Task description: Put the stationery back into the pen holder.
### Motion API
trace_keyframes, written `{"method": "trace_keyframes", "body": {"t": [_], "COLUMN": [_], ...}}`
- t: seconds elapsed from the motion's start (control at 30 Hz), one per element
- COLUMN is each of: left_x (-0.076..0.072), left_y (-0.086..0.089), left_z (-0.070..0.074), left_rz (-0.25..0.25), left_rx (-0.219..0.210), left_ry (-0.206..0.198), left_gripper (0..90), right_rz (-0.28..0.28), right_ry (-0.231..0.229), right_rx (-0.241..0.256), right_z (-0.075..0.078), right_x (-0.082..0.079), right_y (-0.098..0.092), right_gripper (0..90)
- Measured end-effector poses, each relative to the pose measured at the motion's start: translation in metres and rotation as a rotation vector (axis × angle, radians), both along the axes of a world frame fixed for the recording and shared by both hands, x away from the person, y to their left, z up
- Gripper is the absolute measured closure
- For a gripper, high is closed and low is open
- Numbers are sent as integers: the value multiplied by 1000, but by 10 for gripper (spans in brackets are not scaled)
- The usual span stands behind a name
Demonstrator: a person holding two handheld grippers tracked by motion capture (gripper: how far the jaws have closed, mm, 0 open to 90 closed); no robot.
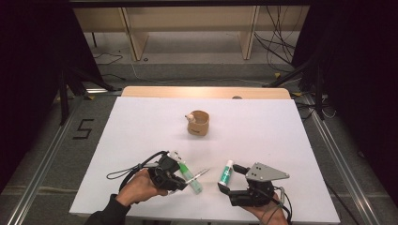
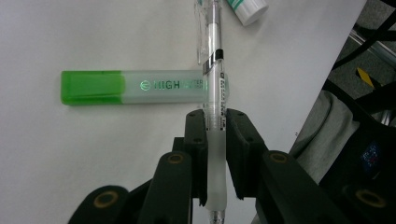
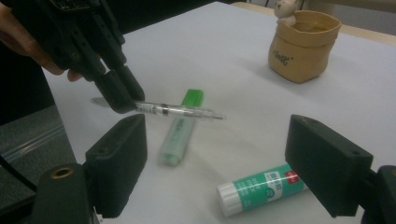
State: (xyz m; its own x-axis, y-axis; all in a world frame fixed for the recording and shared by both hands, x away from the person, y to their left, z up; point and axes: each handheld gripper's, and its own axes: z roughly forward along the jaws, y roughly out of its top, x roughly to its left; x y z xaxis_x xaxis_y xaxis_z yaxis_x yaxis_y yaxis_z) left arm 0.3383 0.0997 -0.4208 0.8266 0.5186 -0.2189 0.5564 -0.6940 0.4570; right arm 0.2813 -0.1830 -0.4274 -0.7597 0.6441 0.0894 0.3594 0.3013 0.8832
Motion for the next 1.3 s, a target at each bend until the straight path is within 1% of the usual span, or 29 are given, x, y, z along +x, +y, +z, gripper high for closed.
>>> {"method": "trace_keyframes", "body": {"t": [0.13, 0.3, 0.33, 0.37, 0.5, 0.53, 0.57, 0.7, 0.77, 0.87, 0.97, 1.13, 1.27, 1.3], "left_x": [-1, -3, -3, -3, -2, -2, -2, -2, -2, -2, -3, -5, -5, -6], "left_y": [-4, -9, -10, -11, -14, -15, -16, -22, -26, -31, -35, -40, -41, -42], "left_z": [1, 2, 2, 2, 3, 2, 3, 3, 4, 4, 4, 6, 6, 6], "left_rz": [-16, -54, -54, -60, -75, -73, -78, -94, -103, -118, -135, -154, -165, -161], "left_rx": [6, 20, 23, 29, 35, 30, 37, 42, 44, 60, 65, 68, 70, 68], "left_ry": [-1, -2, -2, -3, -3, -3, -2, -3, -1, -8, -4, -7, -4, 1], "left_gripper": [792, 792, 792, 792, 792, 793, 792, 792, 793, 792, 792, 793, 793, 792], "right_rz": [20, 42, 45, 51, 67, 72, 78, 92, 101, 123, 141, 173, 193, 192], "right_ry": [-15, -40, -44, -50, -77, -81, -88, -114, -134, -161, -190, -256, -317, -338], "right_rx": [-25, -50, -56, -67, -99, -106, -116, -154, -182, -217, -268, -358, -435, -459], "right_z": [0, 0, 1, 1, 1, 1, 1, 1, 1, 0, -3, -7, -11, -13], "right_x": [-2, -5, -5, -6, -9, -9, -9, -11, -13, -15, -18, -22, -27, -28], "right_y": [5, 11, 12, 13, 17, 18, 19, 23, 26, 30, 35, 43, 50, 51], "right_gripper": [219, 219, 219, 219, 219, 220, 220, 225, 227, 233, 240, 257, 282, 291]}}
